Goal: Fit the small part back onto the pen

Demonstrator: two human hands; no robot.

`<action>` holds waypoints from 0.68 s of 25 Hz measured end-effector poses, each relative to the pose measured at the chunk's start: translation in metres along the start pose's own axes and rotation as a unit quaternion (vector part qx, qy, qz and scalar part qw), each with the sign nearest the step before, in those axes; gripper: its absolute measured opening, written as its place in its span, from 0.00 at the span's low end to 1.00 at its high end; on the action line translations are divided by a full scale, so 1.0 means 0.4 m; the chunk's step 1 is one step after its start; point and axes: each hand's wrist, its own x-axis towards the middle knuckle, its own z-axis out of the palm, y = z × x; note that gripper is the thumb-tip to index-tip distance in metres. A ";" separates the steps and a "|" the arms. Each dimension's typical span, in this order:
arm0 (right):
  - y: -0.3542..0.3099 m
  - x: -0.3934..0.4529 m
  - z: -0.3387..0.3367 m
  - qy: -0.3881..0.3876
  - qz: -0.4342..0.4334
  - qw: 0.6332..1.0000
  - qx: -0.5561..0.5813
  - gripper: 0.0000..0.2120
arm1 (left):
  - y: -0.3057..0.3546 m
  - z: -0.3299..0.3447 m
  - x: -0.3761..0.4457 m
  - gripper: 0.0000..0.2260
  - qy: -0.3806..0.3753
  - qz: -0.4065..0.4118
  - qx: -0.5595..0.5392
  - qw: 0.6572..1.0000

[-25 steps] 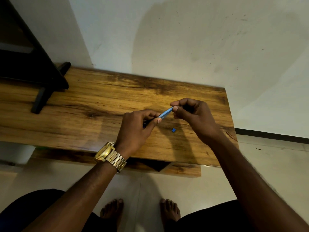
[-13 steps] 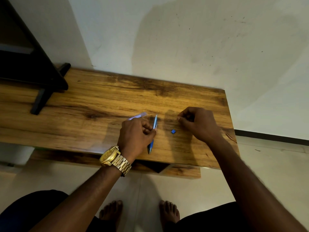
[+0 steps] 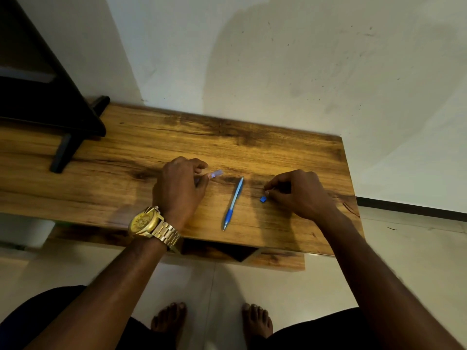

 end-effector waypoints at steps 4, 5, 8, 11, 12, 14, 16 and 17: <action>-0.012 -0.002 0.011 -0.002 -0.005 1.000 -0.016 0.12 | -0.003 0.014 -0.011 0.15 -0.072 -0.005 0.114 0.991; -0.014 -0.003 0.016 0.002 -0.008 1.000 -0.020 0.11 | -0.002 0.014 -0.012 0.13 -0.066 0.002 0.109 0.992; -0.015 -0.003 0.028 -0.005 -0.018 0.999 -0.028 0.06 | -0.011 0.009 -0.010 0.09 -0.035 -0.002 0.067 0.997; -0.013 -0.004 0.032 0.002 -0.026 0.999 -0.027 0.05 | -0.027 0.016 -0.009 0.08 -0.029 -0.017 0.015 0.999; -0.011 -0.003 0.031 0.028 -0.027 0.999 -0.006 0.05 | -0.031 0.018 -0.006 0.08 -0.030 -0.018 -0.022 0.999; -0.005 0.002 0.025 0.103 -0.007 0.986 0.128 0.05 | -0.029 0.015 -0.001 0.07 -0.039 -0.017 -0.139 0.989; -0.007 0.007 0.020 0.149 0.007 0.933 0.326 0.08 | -0.013 0.005 -0.003 0.07 -0.058 -0.002 -0.248 0.967; -0.011 0.009 0.021 0.158 0.002 0.907 0.391 0.08 | 0.000 0.001 -0.008 0.07 -0.069 0.014 -0.282 0.957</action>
